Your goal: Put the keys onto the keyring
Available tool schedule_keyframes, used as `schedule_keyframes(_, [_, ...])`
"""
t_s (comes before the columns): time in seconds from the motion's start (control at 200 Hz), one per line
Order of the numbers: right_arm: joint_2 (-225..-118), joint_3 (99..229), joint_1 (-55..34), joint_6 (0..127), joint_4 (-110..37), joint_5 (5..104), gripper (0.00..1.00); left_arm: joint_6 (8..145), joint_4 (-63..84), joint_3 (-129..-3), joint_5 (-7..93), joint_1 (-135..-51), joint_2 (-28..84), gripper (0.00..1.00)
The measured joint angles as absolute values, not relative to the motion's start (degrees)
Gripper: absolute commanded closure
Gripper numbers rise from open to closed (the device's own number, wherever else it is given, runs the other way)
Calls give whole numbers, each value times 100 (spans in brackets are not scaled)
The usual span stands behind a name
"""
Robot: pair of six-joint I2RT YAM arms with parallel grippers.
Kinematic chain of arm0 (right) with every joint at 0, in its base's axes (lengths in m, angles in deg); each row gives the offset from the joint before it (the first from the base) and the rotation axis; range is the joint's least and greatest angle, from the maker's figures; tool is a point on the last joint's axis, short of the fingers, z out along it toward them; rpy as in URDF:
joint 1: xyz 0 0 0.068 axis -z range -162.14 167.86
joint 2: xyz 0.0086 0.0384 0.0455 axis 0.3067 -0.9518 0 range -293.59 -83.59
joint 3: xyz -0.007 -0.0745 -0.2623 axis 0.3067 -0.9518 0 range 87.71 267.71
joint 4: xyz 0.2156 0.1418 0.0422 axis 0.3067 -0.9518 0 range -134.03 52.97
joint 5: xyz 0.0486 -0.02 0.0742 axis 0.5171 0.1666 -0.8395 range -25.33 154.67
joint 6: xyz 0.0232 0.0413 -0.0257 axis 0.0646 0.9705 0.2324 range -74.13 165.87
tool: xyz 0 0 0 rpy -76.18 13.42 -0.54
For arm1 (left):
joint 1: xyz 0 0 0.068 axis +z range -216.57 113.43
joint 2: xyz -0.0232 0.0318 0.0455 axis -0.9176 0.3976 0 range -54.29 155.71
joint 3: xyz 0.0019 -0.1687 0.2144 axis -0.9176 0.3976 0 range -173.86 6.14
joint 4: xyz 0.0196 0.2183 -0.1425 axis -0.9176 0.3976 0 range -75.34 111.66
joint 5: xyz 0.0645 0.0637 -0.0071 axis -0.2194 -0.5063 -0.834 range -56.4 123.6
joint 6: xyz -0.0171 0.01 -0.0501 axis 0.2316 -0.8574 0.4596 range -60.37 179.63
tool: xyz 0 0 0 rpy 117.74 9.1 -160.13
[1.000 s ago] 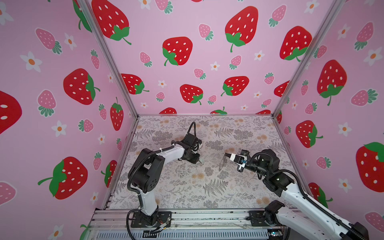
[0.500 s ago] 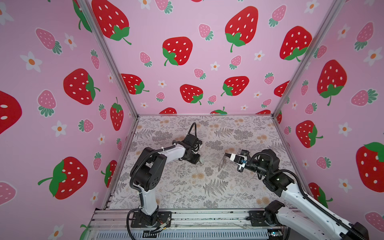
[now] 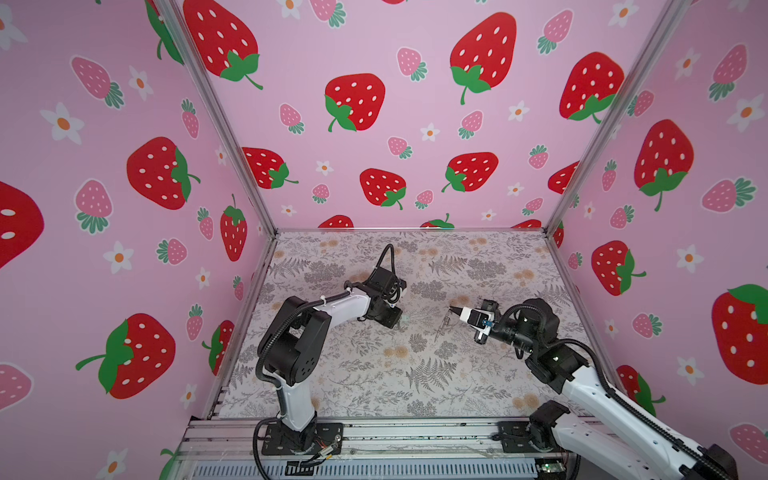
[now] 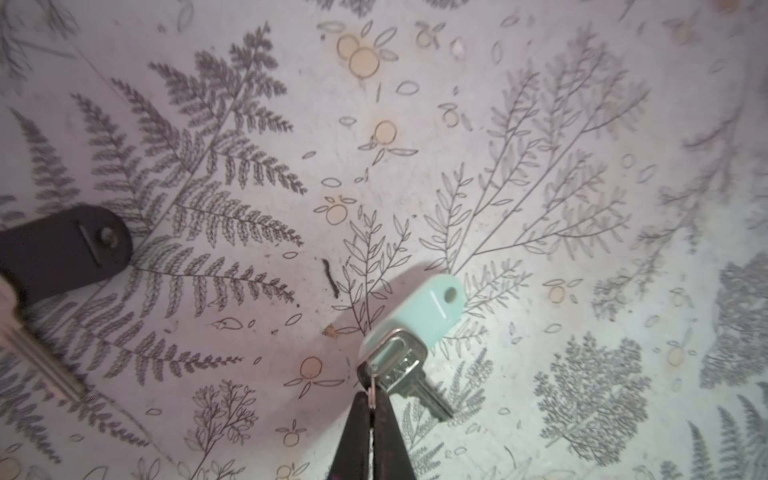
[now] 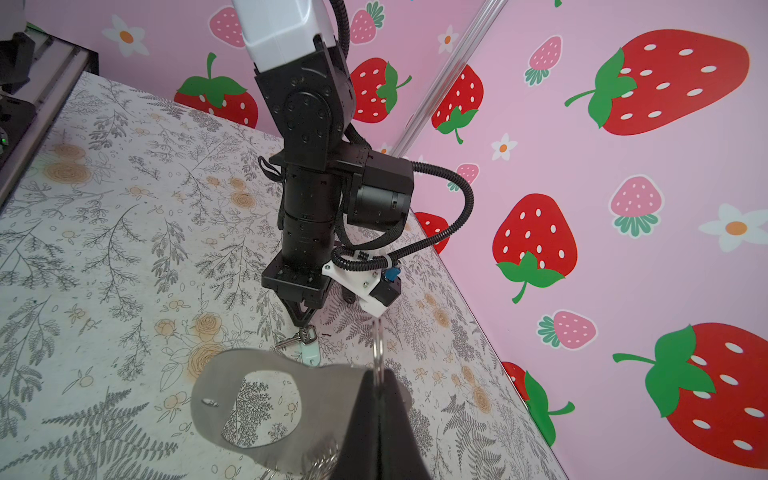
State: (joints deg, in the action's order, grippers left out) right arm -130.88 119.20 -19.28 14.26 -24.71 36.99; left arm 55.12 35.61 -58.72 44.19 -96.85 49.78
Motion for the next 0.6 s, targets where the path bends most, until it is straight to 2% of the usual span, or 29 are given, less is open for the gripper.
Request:
schedule_keyframes(0.31, [-13083,11909,-1909,1351,-2426,3808,98,4867,3430,-5715,5154,-9699,3713,100])
schedule_keyframes(0.6, [-13190,11909,-1909,1301,-2401,3845,98,4375,3539,-5778,5658,-9755,3135,99])
